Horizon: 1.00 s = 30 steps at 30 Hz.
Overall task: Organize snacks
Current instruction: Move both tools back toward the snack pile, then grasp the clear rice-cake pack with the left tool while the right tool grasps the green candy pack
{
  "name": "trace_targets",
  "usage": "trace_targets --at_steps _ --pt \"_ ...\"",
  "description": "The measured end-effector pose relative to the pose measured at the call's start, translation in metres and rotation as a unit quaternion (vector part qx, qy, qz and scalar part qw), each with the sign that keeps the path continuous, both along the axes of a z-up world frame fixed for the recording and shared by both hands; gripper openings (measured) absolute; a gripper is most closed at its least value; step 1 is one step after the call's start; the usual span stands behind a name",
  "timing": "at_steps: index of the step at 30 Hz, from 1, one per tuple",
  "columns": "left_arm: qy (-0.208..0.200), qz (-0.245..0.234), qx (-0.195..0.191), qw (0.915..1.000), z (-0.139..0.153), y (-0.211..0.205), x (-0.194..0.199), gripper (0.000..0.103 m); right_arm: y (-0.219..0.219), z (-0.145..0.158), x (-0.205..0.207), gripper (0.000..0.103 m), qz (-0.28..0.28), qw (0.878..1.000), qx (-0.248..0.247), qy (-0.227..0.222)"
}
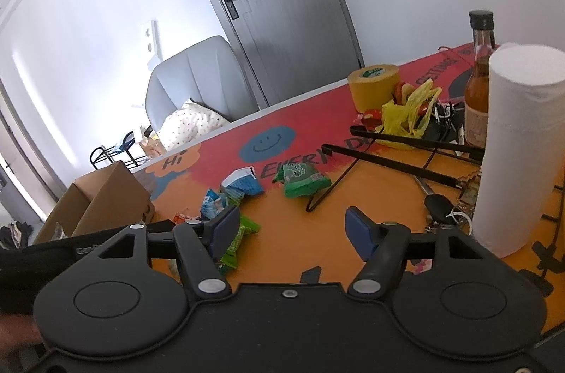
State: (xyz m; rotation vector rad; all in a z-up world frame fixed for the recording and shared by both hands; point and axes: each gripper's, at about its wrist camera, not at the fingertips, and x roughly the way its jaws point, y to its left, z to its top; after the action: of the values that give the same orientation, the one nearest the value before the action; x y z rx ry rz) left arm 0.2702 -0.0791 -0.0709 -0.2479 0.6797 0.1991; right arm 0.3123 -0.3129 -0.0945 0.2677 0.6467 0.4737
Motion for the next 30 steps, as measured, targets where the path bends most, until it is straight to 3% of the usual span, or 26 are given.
trace_targets --at_steps 11,22,25,26,30 --pt "0.035 0.020 0.007 0.9992 -0.026 0.002 0.019 0.068 0.004 -0.017 0.014 0.067 0.008 1.000 0.008 0.018" --pt "0.050 0.006 0.008 0.9987 -0.043 -0.008 0.032 0.071 0.010 -0.024 0.030 0.067 0.009 1.000 0.004 0.025" --pt "0.047 0.003 0.011 0.9988 -0.043 -0.009 0.032 0.062 0.014 -0.024 0.034 0.067 0.012 1.000 0.000 0.022" --pt "0.047 0.004 0.010 0.9988 -0.042 -0.007 0.033 0.048 0.015 -0.024 0.034 0.067 0.013 1.000 0.000 0.023" --pt "0.051 0.001 -0.002 0.9987 -0.039 0.000 0.032 0.046 0.022 -0.024 0.041 0.067 0.017 1.000 -0.002 0.022"
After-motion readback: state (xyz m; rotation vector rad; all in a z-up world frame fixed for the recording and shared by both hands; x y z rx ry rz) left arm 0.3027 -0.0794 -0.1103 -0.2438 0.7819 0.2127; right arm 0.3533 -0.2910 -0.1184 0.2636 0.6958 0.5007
